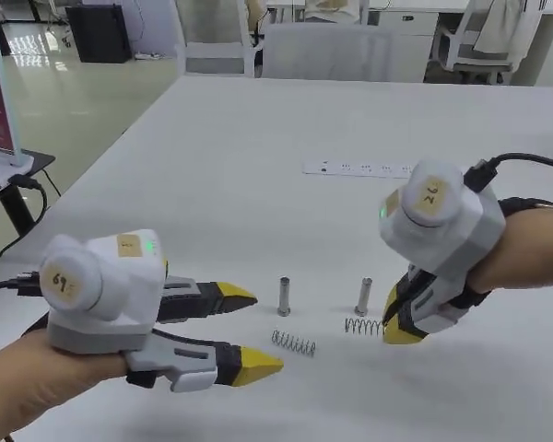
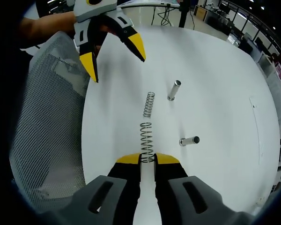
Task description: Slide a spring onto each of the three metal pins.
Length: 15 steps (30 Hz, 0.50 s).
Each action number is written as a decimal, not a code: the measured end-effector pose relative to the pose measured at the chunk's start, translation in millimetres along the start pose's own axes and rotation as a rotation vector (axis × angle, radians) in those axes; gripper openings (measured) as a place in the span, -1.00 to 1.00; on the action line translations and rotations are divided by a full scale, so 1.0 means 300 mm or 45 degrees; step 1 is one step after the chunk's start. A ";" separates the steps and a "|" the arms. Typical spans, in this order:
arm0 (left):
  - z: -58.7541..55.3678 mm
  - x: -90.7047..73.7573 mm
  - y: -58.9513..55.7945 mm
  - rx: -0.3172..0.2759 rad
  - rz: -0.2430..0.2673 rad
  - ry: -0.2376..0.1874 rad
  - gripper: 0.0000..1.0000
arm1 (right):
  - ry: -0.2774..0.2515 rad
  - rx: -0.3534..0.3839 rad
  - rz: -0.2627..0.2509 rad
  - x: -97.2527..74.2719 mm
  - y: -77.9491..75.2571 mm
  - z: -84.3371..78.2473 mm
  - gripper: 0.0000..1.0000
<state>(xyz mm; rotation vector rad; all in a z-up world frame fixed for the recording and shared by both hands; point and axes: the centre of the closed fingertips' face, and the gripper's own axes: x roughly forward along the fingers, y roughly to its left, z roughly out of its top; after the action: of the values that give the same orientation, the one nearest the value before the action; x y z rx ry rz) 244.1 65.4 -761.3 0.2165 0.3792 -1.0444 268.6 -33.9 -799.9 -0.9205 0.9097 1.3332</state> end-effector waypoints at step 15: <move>0.090 0.052 -0.007 0.054 -0.056 -0.024 -0.27 | -0.022 -0.066 -0.029 -0.062 0.012 0.077 -0.84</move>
<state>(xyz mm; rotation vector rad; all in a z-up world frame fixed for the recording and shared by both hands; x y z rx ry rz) 254.6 42.4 -743.0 0.2370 0.3462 -1.0976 264.8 -19.4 -774.0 -0.9553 0.8524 1.3487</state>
